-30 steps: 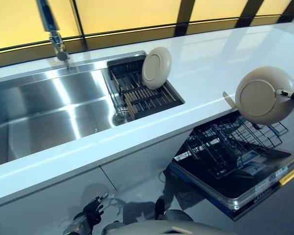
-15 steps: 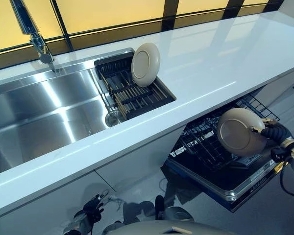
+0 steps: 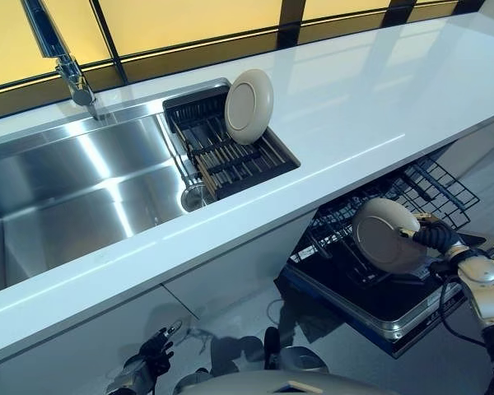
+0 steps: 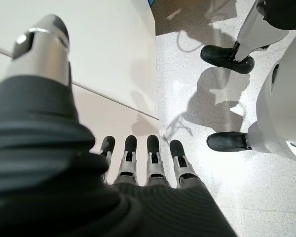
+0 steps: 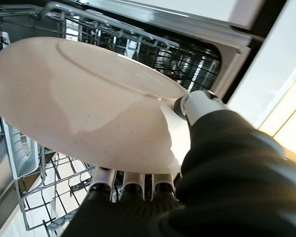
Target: Take plates into dishwasher
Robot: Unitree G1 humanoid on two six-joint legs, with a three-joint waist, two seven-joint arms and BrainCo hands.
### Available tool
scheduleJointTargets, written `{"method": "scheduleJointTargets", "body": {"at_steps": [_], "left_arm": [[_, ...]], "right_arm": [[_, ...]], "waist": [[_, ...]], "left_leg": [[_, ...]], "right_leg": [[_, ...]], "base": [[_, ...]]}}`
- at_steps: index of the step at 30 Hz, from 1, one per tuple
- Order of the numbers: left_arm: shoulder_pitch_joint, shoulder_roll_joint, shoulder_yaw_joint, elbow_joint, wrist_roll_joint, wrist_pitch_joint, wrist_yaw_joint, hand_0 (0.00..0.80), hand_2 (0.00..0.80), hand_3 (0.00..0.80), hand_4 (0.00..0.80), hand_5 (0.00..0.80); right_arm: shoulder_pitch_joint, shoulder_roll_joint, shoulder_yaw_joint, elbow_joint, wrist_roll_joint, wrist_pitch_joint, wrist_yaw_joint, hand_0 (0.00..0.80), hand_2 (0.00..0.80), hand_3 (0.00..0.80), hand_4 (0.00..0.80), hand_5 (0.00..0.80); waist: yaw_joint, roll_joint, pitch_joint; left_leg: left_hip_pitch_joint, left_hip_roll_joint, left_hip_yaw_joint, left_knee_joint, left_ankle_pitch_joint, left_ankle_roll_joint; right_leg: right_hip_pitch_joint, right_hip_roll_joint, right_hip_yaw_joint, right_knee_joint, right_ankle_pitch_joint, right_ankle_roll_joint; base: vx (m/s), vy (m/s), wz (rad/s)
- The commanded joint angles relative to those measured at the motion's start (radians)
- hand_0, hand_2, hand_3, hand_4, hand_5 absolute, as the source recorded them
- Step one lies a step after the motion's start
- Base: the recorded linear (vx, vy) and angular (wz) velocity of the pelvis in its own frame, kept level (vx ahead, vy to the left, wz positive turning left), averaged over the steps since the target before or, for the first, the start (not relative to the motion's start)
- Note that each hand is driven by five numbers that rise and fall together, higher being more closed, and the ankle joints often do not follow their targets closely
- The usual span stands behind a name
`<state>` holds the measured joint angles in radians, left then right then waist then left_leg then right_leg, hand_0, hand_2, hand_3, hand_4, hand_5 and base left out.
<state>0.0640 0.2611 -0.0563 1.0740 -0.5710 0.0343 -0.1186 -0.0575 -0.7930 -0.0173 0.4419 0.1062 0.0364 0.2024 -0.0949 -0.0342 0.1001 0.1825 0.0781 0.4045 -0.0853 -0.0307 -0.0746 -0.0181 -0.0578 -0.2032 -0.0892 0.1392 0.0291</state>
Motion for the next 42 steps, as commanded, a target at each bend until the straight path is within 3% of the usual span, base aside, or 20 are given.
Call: {"method": "scheduleJointTargets", "body": {"at_steps": [1,14,15,31,32,33,42], "left_arm": [[-0.021,0.010,0.010,-0.018,0.006,-0.009,-0.011,0.000,0.000,0.000,0.000,0.000],[-0.025,0.021,-0.019,-0.055,0.002,0.005,-0.018,0.000,0.000,0.000,0.000,0.000],[-0.026,0.021,-0.020,-0.056,0.002,0.003,-0.019,0.000,0.000,0.000,0.000,0.000],[-0.035,0.025,-0.032,-0.050,-0.006,-0.004,-0.028,0.000,0.000,0.000,0.000,0.000],[-0.036,0.026,-0.033,-0.049,-0.007,-0.004,-0.028,0.000,0.000,0.000,0.000,0.000],[-0.035,0.024,-0.031,-0.047,-0.004,-0.006,-0.028,0.000,0.000,0.000,0.000,0.000],[-0.033,0.029,-0.029,-0.053,-0.006,0.002,-0.027,0.000,0.000,0.000,0.000,0.000]], "right_arm": [[-0.138,0.001,0.020,0.062,-0.027,-0.064,-0.070,0.800,0.800,0.800,0.800,0.800],[-0.294,0.041,0.138,0.245,-0.031,-0.009,-0.163,0.800,0.800,0.800,0.800,0.800],[-0.304,0.045,0.143,0.262,-0.029,-0.008,-0.165,0.800,0.800,0.800,0.800,0.800],[-0.414,0.083,0.206,0.465,-0.037,0.039,-0.111,0.800,0.800,0.800,0.800,0.800],[-0.417,0.084,0.207,0.468,-0.035,0.039,-0.114,0.596,0.596,0.596,0.596,0.596],[-0.417,0.086,0.205,0.469,-0.027,0.043,-0.112,0.000,0.000,0.000,0.000,0.000],[-0.408,0.069,0.192,0.450,-0.026,0.035,-0.102,0.000,0.000,0.000,0.000,0.000]], "waist": [[0.027,-0.010,-0.014],[0.075,0.014,-0.009],[0.078,0.011,-0.006],[0.114,0.030,-0.012],[0.114,0.030,-0.011],[0.114,0.030,-0.010],[0.108,0.026,-0.009]], "left_leg": [[-0.022,-0.035,-0.054,0.034,-0.071,0.055],[-0.025,-0.036,-0.078,0.038,-0.071,0.051],[-0.039,-0.036,-0.066,0.043,-0.051,0.054],[-0.036,-0.037,-0.085,0.042,-0.048,0.048],[-0.036,-0.037,-0.085,0.044,-0.048,0.048],[-0.035,-0.037,-0.085,0.044,-0.048,0.049],[-0.031,-0.033,-0.080,0.045,-0.048,0.046]], "right_leg": [[0.059,-0.051,-0.040,0.052,-0.113,0.117],[0.070,-0.069,-0.075,0.052,-0.114,0.114],[0.058,-0.074,-0.083,0.054,-0.099,0.105],[0.072,-0.088,-0.107,0.054,-0.104,0.099],[0.073,-0.089,-0.106,0.055,-0.104,0.099],[0.075,-0.089,-0.106,0.055,-0.105,0.099],[0.076,-0.087,-0.104,0.055,-0.105,0.098]], "base": [[0.009,-0.020,0.06],[-0.001,-0.018,0.07],[-0.077,-0.037,0.07],[-0.001,-0.006,0.05],[0.000,0.000,0.00],[0.000,0.000,0.00],[0.000,0.000,0.00]]}}
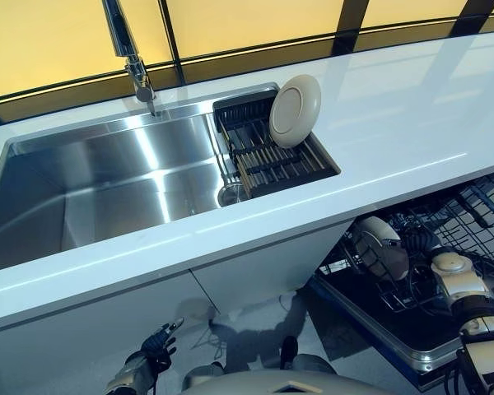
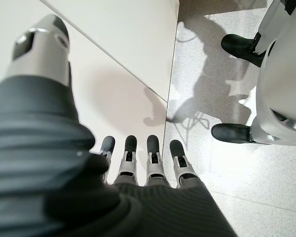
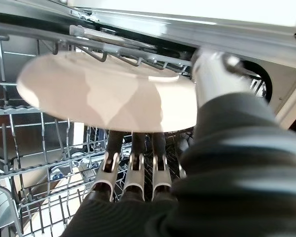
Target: Take plates into dishwasher
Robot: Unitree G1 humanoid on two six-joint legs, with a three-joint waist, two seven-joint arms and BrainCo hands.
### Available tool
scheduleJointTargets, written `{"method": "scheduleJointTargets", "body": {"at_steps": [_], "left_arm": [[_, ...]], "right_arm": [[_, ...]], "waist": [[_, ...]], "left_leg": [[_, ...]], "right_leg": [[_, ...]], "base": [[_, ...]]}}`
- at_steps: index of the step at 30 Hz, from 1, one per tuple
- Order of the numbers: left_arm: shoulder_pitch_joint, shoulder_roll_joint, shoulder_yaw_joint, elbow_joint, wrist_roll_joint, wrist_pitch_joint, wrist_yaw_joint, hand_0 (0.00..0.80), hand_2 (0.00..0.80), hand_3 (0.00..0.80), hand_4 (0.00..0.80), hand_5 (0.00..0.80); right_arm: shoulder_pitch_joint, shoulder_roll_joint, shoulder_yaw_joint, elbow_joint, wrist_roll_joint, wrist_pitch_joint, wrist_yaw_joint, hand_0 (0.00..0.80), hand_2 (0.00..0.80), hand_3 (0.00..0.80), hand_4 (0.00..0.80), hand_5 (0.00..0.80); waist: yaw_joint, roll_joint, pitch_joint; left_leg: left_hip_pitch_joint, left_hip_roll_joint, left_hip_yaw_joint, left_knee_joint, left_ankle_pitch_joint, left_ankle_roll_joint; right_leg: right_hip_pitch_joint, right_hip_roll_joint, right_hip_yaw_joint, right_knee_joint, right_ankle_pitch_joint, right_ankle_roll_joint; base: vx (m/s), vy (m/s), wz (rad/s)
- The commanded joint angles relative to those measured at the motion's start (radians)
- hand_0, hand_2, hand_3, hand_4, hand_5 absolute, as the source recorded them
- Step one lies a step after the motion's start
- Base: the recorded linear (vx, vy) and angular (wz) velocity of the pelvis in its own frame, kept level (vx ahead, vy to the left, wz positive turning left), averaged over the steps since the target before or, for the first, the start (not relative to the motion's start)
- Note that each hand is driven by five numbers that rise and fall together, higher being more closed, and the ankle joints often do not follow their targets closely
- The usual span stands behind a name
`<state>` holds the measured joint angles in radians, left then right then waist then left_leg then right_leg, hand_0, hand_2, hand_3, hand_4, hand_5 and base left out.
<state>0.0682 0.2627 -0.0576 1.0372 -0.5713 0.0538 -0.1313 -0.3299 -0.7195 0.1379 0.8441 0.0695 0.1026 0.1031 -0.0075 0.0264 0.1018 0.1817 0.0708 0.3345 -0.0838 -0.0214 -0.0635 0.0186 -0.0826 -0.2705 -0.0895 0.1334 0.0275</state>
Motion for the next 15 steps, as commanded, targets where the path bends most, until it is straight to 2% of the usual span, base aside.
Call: {"method": "scheduleJointTargets", "body": {"at_steps": [1,15], "left_arm": [[-0.035,0.026,-0.026,-0.022,-0.003,-0.017,-0.013,0.000,0.000,0.000,0.000,0.000],[-0.035,0.028,-0.003,-0.006,-0.001,-0.028,-0.010,0.000,0.000,0.000,0.000,0.000]], "right_arm": [[-0.135,-0.008,0.035,0.042,0.014,-0.031,-0.007,0.000,0.000,0.000,0.000,0.000],[-0.061,-0.069,-0.031,-0.056,0.035,-0.023,-0.004,0.000,0.000,0.000,0.000,0.000]], "waist": [[0.020,-0.036,-0.009],[-0.011,-0.055,-0.013]], "left_leg": [[-0.030,-0.025,-0.009,0.043,-0.058,0.035],[-0.024,-0.020,0.010,0.043,-0.061,0.037]], "right_leg": [[0.040,-0.062,-0.035,0.055,-0.099,0.100],[0.036,-0.051,-0.015,0.057,-0.102,0.099]], "base": [[0.000,0.000,0.00],[0.000,0.001,0.00]]}}
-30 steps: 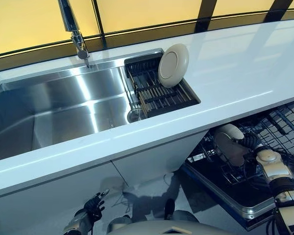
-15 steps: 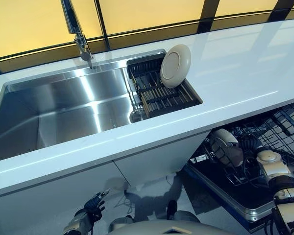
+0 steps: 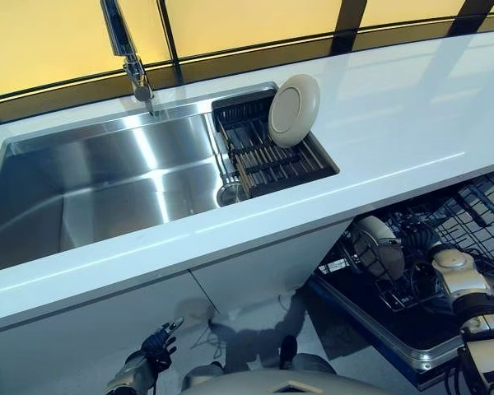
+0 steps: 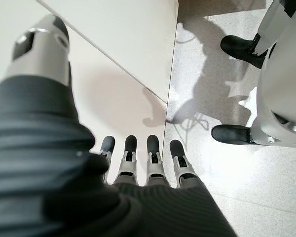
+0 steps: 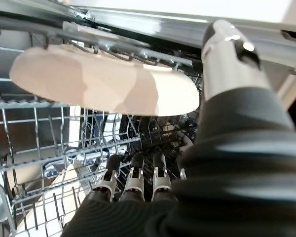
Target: Take plates into dishwasher
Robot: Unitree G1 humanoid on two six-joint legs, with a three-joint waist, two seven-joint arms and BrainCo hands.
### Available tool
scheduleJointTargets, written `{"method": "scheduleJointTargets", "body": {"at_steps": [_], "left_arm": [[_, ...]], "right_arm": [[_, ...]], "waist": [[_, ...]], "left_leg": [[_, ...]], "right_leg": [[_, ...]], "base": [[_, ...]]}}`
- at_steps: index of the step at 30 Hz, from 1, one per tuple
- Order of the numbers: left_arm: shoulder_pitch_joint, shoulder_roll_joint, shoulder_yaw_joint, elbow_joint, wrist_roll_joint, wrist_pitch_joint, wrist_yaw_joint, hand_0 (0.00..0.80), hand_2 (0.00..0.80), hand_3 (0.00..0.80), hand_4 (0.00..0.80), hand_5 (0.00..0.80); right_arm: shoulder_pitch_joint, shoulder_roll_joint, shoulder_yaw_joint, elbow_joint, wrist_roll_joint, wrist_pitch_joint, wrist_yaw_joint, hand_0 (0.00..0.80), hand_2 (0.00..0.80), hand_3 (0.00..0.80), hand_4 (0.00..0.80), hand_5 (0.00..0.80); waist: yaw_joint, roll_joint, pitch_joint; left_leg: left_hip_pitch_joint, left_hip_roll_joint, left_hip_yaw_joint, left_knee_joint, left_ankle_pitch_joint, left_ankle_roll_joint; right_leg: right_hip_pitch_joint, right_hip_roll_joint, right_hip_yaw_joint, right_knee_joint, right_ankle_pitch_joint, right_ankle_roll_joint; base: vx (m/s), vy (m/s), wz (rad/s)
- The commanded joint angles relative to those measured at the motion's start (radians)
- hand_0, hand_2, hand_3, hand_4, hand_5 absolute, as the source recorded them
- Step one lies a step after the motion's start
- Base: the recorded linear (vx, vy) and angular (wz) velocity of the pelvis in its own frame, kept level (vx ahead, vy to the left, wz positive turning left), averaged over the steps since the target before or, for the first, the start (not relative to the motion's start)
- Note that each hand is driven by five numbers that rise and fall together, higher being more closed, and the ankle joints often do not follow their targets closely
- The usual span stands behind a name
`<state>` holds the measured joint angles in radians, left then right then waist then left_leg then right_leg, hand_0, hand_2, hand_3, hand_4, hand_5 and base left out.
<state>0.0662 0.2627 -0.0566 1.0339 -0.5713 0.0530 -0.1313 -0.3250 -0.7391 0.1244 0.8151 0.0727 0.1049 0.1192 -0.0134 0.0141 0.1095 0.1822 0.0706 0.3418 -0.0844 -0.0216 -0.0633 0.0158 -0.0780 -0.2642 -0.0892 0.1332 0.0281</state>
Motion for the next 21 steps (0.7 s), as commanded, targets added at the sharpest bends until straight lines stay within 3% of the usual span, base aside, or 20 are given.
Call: {"method": "scheduleJointTargets", "body": {"at_steps": [1,16,21], "left_arm": [[-0.031,0.029,-0.002,-0.006,-0.002,-0.024,-0.008,0.000,0.000,0.000,0.000,0.000],[-0.038,0.029,0.021,-0.009,-0.015,-0.039,-0.005,0.000,0.000,0.000,0.000,0.000],[-0.044,0.026,0.034,-0.009,-0.022,-0.036,0.004,0.000,0.000,0.000,0.000,0.000]], "right_arm": [[-0.048,-0.056,-0.030,-0.040,0.035,-0.029,-0.022,0.000,0.000,0.000,0.000,0.000],[0.178,-0.142,-0.256,-0.261,0.091,-0.054,-0.059,0.000,0.000,0.000,0.000,0.000],[0.226,-0.170,-0.354,-0.413,0.119,-0.038,-0.082,0.000,0.000,0.000,0.000,0.000]], "waist": [[-0.010,-0.044,-0.020],[-0.088,-0.071,-0.005],[-0.112,-0.077,-0.003]], "left_leg": [[-0.024,-0.019,0.006,0.045,-0.062,0.037],[-0.018,-0.017,0.043,0.059,-0.081,0.050],[-0.019,-0.019,0.049,0.054,-0.079,0.052]], "right_leg": [[0.037,-0.055,-0.019,0.058,-0.101,0.099],[0.013,-0.037,0.039,0.071,-0.097,0.104],[0.003,-0.031,0.057,0.076,-0.095,0.107]], "base": [[-0.004,0.020,-0.06],[-0.009,0.020,-0.09],[-0.016,0.016,-0.13]]}}
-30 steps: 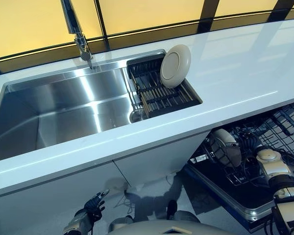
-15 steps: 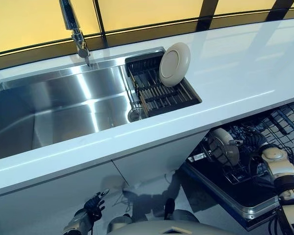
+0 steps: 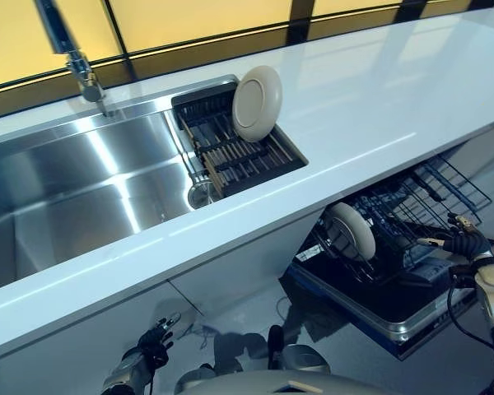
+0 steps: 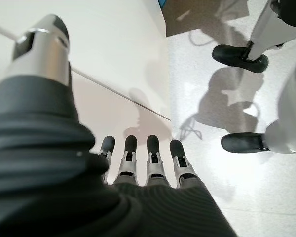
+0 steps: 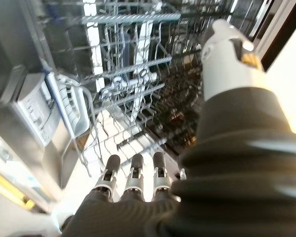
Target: Take plates into dishwasher
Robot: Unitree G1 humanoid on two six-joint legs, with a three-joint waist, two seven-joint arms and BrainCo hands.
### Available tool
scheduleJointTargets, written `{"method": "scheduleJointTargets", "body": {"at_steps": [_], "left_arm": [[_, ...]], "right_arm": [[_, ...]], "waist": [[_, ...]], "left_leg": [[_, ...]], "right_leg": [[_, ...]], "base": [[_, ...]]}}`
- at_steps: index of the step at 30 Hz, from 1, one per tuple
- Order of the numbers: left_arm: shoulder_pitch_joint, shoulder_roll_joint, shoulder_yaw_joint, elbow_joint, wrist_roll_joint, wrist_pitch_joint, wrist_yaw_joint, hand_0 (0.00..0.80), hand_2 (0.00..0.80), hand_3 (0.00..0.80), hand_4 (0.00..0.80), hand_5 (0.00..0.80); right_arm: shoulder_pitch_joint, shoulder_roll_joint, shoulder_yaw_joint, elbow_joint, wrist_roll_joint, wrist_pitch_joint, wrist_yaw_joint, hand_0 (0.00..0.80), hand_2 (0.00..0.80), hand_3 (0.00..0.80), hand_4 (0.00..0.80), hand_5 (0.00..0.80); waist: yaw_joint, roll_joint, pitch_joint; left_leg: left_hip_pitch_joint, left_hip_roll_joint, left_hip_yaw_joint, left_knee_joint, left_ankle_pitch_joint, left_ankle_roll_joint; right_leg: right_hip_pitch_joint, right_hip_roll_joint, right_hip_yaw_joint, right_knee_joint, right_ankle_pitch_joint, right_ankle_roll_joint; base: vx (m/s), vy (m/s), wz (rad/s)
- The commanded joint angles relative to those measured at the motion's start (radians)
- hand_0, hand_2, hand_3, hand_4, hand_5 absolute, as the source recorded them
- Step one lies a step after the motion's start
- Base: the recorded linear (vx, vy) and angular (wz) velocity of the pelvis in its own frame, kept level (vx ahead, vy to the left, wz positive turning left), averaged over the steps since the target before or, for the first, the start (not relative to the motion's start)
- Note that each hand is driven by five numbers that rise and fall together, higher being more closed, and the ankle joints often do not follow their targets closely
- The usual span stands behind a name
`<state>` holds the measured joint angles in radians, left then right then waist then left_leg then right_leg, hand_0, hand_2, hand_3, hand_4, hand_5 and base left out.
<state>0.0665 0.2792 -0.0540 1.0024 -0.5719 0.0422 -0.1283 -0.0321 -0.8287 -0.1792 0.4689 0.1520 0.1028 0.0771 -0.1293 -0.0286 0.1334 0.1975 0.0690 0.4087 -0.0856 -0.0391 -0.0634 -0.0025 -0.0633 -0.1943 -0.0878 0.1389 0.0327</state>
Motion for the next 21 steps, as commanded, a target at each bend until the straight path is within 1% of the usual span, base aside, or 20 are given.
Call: {"method": "scheduleJointTargets", "body": {"at_steps": [1,3,6,11,12,14,16,21], "left_arm": [[-0.046,0.009,0.033,0.021,-0.024,-0.023,0.005,0.000,0.000,0.000,0.000,0.000],[-0.045,0.009,0.032,0.019,-0.026,-0.021,0.009,0.000,0.000,0.000,0.000,0.000],[-0.041,0.008,0.026,0.022,-0.032,-0.025,0.014,0.000,0.000,0.000,0.000,0.000],[-0.034,0.009,0.021,0.037,-0.035,-0.034,0.013,0.000,0.000,0.000,0.000,0.000],[-0.035,0.012,0.015,0.057,-0.040,-0.044,0.007,0.000,0.000,0.000,0.000,0.000],[-0.039,0.015,0.008,0.063,-0.036,-0.041,0.006,0.000,0.000,0.000,0.000,0.000],[-0.041,0.017,0.002,0.065,-0.035,-0.039,0.006,0.000,0.000,0.000,0.000,0.000],[-0.049,0.021,-0.024,0.087,-0.029,-0.038,0.000,0.000,0.000,0.000,0.000,0.000]], "right_arm": [[-0.065,-0.089,-0.072,-0.101,0.053,-0.029,-0.058,0.000,0.000,0.000,0.000,0.000],[-0.067,-0.097,-0.090,-0.127,0.062,-0.034,-0.081,0.000,0.000,0.000,0.000,0.000],[-0.089,-0.125,-0.117,-0.189,0.091,-0.023,-0.112,0.000,0.000,0.000,0.000,0.000],[-0.170,-0.202,-0.126,-0.228,0.156,-0.030,-0.117,0.000,0.000,0.000,0.000,0.000],[-0.214,-0.230,-0.111,-0.229,0.181,-0.035,-0.112,0.000,0.000,0.000,0.000,0.000],[-0.274,-0.256,-0.082,-0.224,0.209,-0.030,-0.098,0.000,0.000,0.000,0.000,0.000],[-0.313,-0.267,-0.056,-0.223,0.218,-0.023,-0.090,0.000,0.000,0.000,0.000,0.000],[-0.511,-0.293,0.086,-0.176,0.276,0.009,-0.067,0.000,0.000,0.000,0.000,0.000]], "waist": [[0.000,-0.035,-0.027],[0.000,-0.036,-0.026],[0.000,-0.035,-0.027],[0.014,-0.034,-0.037],[0.021,-0.035,-0.043],[0.033,-0.037,-0.049],[0.040,-0.038,-0.053],[0.077,-0.046,-0.064]], "left_leg": [[-0.034,-0.018,-0.019,0.054,-0.061,0.053],[-0.033,-0.020,-0.021,0.054,-0.063,0.055],[-0.032,-0.023,-0.026,0.051,-0.063,0.056],[-0.034,-0.028,-0.041,0.045,-0.058,0.056],[-0.035,-0.030,-0.046,0.043,-0.056,0.054],[-0.038,-0.033,-0.055,0.043,-0.054,0.053],[-0.040,-0.033,-0.060,0.042,-0.053,0.052],[-0.044,-0.038,-0.080,0.043,-0.051,0.048]], "right_leg": [[0.020,-0.044,-0.010,0.076,-0.101,0.102],[0.020,-0.043,-0.009,0.078,-0.102,0.102],[0.021,-0.041,-0.009,0.079,-0.105,0.102],[0.030,-0.039,-0.016,0.076,-0.112,0.099],[0.035,-0.038,-0.020,0.074,-0.115,0.097],[0.041,-0.037,-0.026,0.071,-0.119,0.095],[0.045,-0.038,-0.030,0.069,-0.120,0.095],[0.061,-0.041,-0.054,0.062,-0.125,0.090]], "base": [[-0.009,0.005,-0.10],[0.000,0.000,0.00],[0.000,0.000,0.00],[0.000,0.000,0.00],[0.000,0.000,0.00],[0.000,0.000,0.00],[0.000,0.000,0.00],[0.006,-0.013,0.03]]}}
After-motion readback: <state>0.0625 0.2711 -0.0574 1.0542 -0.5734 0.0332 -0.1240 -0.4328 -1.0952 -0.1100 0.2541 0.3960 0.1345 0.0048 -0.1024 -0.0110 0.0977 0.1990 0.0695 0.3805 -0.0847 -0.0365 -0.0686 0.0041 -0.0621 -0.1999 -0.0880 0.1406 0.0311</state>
